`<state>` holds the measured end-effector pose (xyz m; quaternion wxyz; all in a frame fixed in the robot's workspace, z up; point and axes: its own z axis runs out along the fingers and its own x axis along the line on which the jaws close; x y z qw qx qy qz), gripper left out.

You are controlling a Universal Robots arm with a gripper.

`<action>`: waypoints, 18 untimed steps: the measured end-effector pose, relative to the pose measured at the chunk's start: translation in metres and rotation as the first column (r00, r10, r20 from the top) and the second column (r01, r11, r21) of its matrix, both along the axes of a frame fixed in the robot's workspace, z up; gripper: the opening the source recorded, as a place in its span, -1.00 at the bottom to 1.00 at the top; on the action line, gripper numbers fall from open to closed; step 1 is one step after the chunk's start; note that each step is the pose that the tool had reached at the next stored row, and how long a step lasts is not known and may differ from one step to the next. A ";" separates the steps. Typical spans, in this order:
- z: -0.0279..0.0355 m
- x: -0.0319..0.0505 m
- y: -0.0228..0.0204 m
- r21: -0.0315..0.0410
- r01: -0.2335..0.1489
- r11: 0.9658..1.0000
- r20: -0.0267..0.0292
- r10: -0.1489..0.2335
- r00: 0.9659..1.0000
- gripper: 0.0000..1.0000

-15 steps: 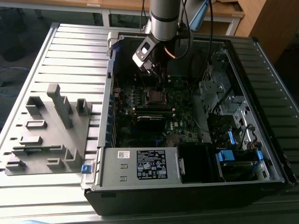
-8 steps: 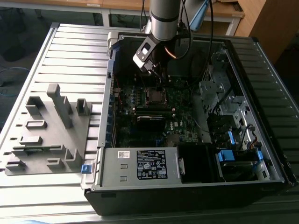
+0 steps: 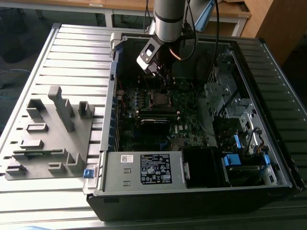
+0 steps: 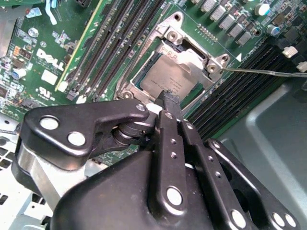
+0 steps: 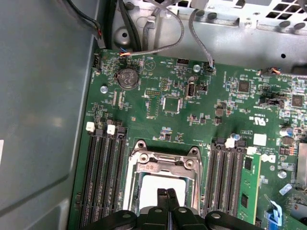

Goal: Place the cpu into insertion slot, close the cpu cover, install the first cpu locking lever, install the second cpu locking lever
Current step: 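Close the cpu cover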

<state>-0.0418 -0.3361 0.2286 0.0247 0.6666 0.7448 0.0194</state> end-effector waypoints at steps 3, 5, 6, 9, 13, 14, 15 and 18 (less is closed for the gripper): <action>0.0000 0.0000 0.0000 0.000 -0.001 1.000 0.000 0.001 1.000 -0.79; 0.0000 0.0000 0.0000 0.000 -0.001 1.000 0.000 0.001 1.000 -0.79; 0.0000 0.0000 0.0000 0.000 -0.001 1.000 0.000 0.001 1.000 -0.79; 0.0000 0.0000 0.0000 0.000 -0.001 1.000 0.000 0.001 1.000 -0.79; 0.0000 0.0000 0.0000 0.000 -0.003 1.000 0.000 0.003 1.000 -0.79; 0.0000 0.0000 0.0000 0.000 -0.006 1.000 0.000 0.006 1.000 -0.79; 0.0000 0.0000 0.0000 0.000 -0.009 1.000 0.000 0.009 1.000 -0.79; 0.0000 0.0000 0.0000 0.000 -0.017 1.000 0.000 0.017 1.000 -0.79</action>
